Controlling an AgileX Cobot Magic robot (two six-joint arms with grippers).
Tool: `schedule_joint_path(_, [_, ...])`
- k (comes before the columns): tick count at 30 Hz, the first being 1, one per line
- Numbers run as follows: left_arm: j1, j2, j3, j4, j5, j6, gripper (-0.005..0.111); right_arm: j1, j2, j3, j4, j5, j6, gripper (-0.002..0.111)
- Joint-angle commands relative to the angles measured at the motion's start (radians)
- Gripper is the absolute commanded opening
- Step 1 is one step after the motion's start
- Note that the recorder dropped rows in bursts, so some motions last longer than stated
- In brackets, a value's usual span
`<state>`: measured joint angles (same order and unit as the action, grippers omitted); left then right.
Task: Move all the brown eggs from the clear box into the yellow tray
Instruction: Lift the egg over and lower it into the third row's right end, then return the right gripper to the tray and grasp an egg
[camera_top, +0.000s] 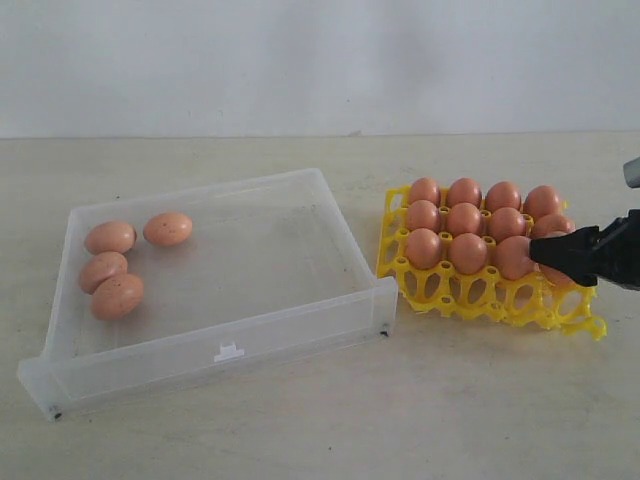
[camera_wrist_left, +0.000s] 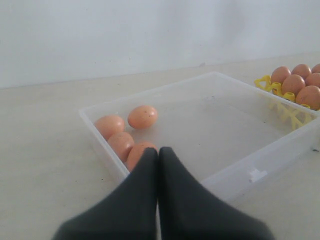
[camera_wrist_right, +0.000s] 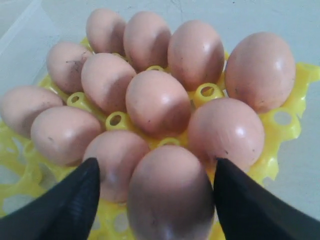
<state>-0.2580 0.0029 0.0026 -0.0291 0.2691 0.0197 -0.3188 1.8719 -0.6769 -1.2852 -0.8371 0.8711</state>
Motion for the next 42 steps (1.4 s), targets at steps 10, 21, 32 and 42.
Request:
schedule_joint_path(10, [0.0, -0.003, -0.003, -0.008, -0.01, 0.001, -0.004, 0.002, -0.061, -0.006, 0.092, -0.211, 0.056, 0.061])
schedule_joint_path(21, [0.0, -0.003, -0.003, -0.008, -0.012, 0.001, -0.004, 0.42, -0.102, -0.173, 0.306, -0.384, -0.008, 0.0])
schedule_joint_path(32, [0.0, -0.003, -0.003, -0.008, -0.012, 0.001, -0.004, 1.094, 0.251, -0.803, 0.448, 0.846, -0.634, 0.0])
schedule_joint_path(42, [0.0, -0.003, -0.003, -0.008, -0.012, 0.001, -0.004, 1.217, 0.351, -1.223, 1.62, 1.742, -2.009, 0.0])
